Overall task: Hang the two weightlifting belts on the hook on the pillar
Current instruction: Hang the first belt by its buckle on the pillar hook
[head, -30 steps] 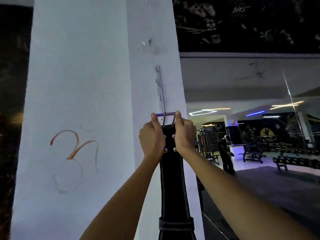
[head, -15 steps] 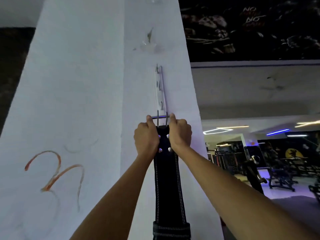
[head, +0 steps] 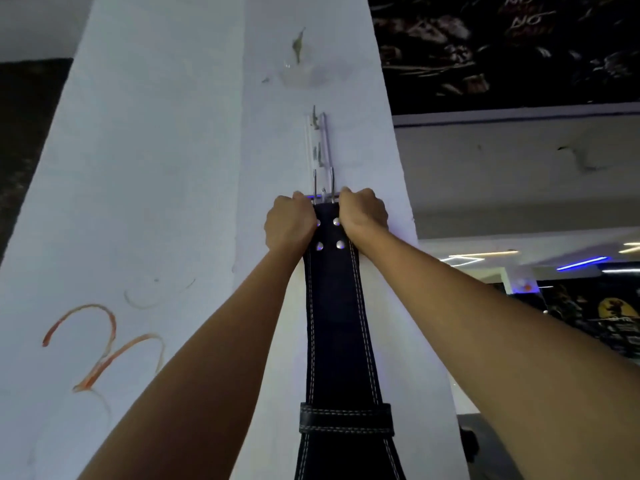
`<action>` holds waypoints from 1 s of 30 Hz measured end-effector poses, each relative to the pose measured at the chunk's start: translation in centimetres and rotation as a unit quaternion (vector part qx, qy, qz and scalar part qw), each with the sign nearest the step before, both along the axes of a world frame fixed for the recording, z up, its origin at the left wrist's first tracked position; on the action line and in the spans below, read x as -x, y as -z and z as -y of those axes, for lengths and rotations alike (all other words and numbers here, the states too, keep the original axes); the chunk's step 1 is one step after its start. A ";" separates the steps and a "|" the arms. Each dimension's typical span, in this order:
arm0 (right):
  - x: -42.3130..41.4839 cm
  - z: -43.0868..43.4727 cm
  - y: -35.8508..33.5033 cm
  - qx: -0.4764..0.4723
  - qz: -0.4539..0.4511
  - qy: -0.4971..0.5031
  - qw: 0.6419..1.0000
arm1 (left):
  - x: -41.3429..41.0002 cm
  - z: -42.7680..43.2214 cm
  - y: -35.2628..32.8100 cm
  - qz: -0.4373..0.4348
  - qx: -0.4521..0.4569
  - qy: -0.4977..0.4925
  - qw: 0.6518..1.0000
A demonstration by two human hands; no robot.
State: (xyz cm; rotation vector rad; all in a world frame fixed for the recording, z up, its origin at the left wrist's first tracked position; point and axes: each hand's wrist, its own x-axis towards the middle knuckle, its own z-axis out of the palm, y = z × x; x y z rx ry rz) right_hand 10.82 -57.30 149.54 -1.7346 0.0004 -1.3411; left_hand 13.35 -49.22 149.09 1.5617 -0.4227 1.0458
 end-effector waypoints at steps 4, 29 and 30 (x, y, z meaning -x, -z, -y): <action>-0.9 0.4 1.3 0.011 -0.012 0.008 1.000 | -0.2 0.1 1.3 -0.005 -0.042 0.012 0.999; -0.5 -0.6 1.7 -0.109 0.060 -0.138 0.983 | 0.2 -0.5 2.4 -0.006 0.075 0.053 0.996; -0.5 -0.6 1.7 -0.106 0.059 -0.137 0.983 | 0.2 -0.6 2.5 -0.005 0.075 0.058 0.995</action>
